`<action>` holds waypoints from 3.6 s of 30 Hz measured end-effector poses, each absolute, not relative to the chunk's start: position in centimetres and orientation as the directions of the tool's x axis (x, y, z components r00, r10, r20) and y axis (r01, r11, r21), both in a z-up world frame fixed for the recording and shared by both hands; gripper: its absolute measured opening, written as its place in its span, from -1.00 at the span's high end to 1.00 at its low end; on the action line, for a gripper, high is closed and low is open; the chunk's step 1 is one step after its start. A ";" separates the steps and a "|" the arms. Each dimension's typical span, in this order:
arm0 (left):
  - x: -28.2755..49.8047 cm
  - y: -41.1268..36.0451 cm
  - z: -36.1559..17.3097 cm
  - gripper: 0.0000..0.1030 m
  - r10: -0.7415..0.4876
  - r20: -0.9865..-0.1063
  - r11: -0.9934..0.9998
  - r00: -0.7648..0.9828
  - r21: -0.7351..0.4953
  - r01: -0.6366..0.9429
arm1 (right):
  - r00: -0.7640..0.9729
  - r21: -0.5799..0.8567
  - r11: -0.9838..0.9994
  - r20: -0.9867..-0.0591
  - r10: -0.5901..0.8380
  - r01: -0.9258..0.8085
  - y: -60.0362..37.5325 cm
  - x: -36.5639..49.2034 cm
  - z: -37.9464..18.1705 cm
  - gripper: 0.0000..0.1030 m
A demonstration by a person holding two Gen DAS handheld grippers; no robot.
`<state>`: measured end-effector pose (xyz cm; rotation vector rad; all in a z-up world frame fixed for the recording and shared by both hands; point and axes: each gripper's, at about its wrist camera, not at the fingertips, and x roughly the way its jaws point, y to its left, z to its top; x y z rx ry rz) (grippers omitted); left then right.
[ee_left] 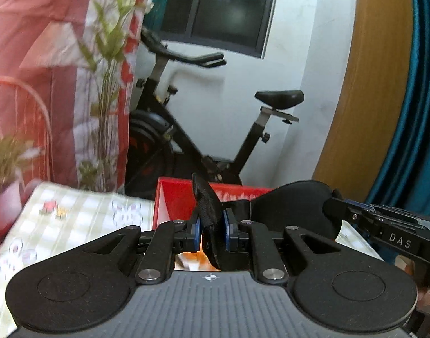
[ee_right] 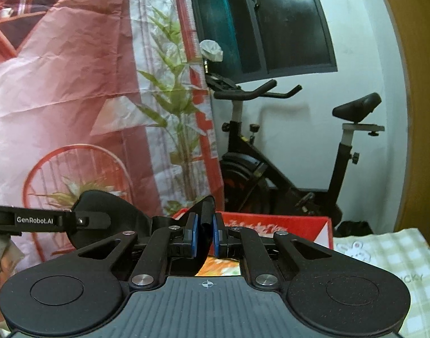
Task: Organize soft objects
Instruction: 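Carry the black eye mask into the red box and open both tools, then move both tools back down to the black-and-white glove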
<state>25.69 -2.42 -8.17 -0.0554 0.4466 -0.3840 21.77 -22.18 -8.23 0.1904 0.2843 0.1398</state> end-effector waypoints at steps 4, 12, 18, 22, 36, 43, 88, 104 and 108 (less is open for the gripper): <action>28.4 -3.9 -8.4 0.69 -0.383 -0.414 0.923 0.826 -0.129 0.363 | 0.952 0.206 0.976 -0.280 0.125 -0.067 -23.3 24.1 -9.0 0.81; 34.6 -5.9 -11.5 0.69 -0.398 -0.497 0.915 0.771 -0.156 0.372 | 0.938 0.188 0.982 -0.341 0.069 -0.004 -25.3 27.9 -11.7 0.81; 37.2 -6.9 -14.5 0.68 -0.401 -0.590 0.909 0.700 -0.159 0.386 | 0.908 0.171 0.985 -0.416 0.057 0.017 -25.8 29.8 -14.3 0.80; 37.9 -6.9 -15.7 0.66 -0.398 -0.626 0.908 0.670 -0.163 0.387 | 0.894 0.158 0.987 -0.445 0.049 0.025 -25.8 30.6 -15.5 0.79; 38.3 -6.8 -15.7 -0.17 -0.378 -0.643 0.912 0.666 -0.132 0.389 | 0.875 0.124 0.991 -0.484 0.009 0.058 -26.1 30.7 -16.3 0.48; 36.7 -5.9 -14.0 -0.81 -0.336 -0.629 0.929 0.701 -0.099 0.357 | 0.874 0.085 0.994 -0.486 -0.013 0.062 -25.1 29.3 -15.1 -0.01; 21.2 2.2 -18.1 -0.93 -0.195 -0.665 0.975 0.721 -0.050 0.217 | 0.819 0.239 0.963 -0.573 0.036 0.124 -23.6 15.6 -22.0 -0.29; 19.5 2.5 -22.8 -0.32 -0.314 -0.739 0.946 0.596 -0.191 0.261 | 0.740 0.232 0.968 -0.634 0.224 -0.094 -16.9 16.5 -23.9 -0.28; 20.1 3.0 -23.9 -0.29 -0.327 -0.750 0.944 0.575 -0.232 0.235 | 0.727 0.234 0.968 -0.648 0.228 -0.095 -16.6 17.5 -24.4 -0.28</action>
